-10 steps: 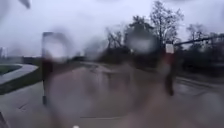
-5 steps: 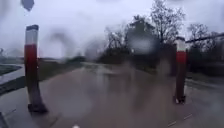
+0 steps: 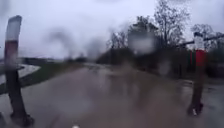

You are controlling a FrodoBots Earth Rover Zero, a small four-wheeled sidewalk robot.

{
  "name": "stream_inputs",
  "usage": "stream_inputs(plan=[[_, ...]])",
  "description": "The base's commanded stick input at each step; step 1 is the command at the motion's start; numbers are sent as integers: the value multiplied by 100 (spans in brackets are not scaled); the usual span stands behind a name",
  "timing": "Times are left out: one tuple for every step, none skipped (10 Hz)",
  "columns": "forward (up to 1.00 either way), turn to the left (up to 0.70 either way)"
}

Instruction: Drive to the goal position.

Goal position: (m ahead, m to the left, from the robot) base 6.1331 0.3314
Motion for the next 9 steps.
stream_inputs(plan=[[70, 0], [70, 0], [70, 0], [70, 1], [70, 3], [70, 3], [70, 0], [70, 0], [70, 0]])
